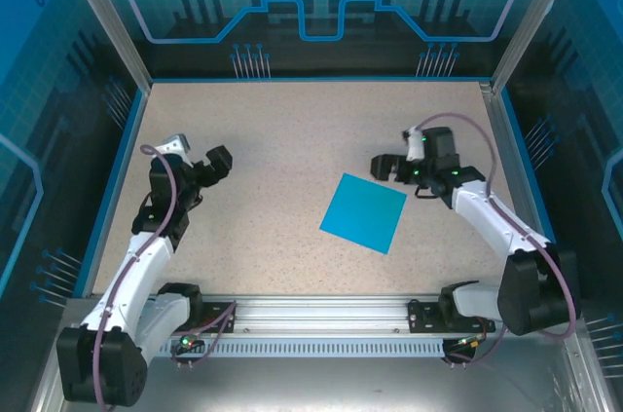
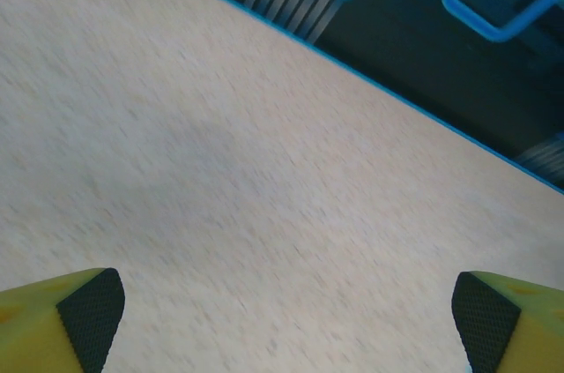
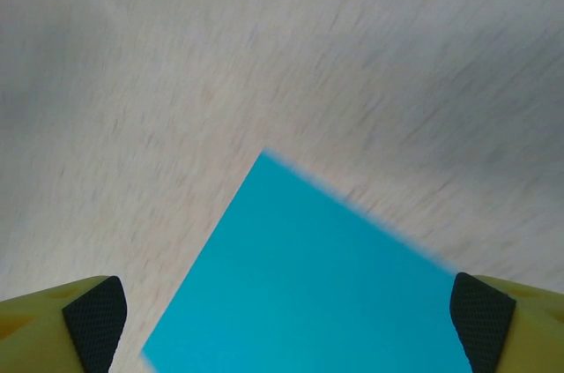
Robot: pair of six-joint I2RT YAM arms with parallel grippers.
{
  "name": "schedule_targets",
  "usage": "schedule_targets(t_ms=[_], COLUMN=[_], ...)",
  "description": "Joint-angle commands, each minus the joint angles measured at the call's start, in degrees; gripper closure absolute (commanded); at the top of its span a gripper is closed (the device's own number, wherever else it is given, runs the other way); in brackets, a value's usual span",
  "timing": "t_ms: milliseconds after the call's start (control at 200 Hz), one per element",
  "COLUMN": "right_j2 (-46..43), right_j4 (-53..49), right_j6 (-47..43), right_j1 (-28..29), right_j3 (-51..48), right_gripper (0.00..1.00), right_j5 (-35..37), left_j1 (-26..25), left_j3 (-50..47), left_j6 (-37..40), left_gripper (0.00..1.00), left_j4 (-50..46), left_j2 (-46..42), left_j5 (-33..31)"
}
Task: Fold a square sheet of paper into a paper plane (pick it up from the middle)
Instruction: Move the paper to the center of the table.
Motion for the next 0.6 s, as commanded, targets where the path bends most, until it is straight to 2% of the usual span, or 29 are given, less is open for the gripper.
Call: schedule_targets(t_ms=[0,70,155,375,500,595], right_j2=[2.20,3.86,6.72,16.60,22.81,27.11], right_j4=[-7.29,-8.34,-9.48,-10.46,-14.13,-15.00], right_j6=[5.85,6.32,7.46,7.54,6.45,4.72], right_j1=[5.92,8.91,10.77,13.25,15.38,16.73], right_j3=[-0.42,0.18,1.04,6.89,12.21,15.01], right_gripper=[0.03,0.05,0.08,0.13,0.14,0.14], right_j5=[-1.64,0.46,5.37,5.49,9.08,9.05], left_j1=[0.19,-0.60,-2.89,-12.95,-14.23,-14.32], left_j3=[-1.27,-1.42,-2.24,-2.85,-3.11,-3.78], left_j6=[-5.88,-6.35,-6.59,-5.37,-5.52,-5.79], left_gripper=[0.01,0.01,0.01,0.01,0.01,0.01], left_j4=[-4.86,-5.84,-5.95,-4.57,-4.12,-3.82], left_j2=[0.31,1.24,1.65,4.79,5.93,5.38], left_j5=[14.13,17.28,17.70,15.42,14.47,13.32])
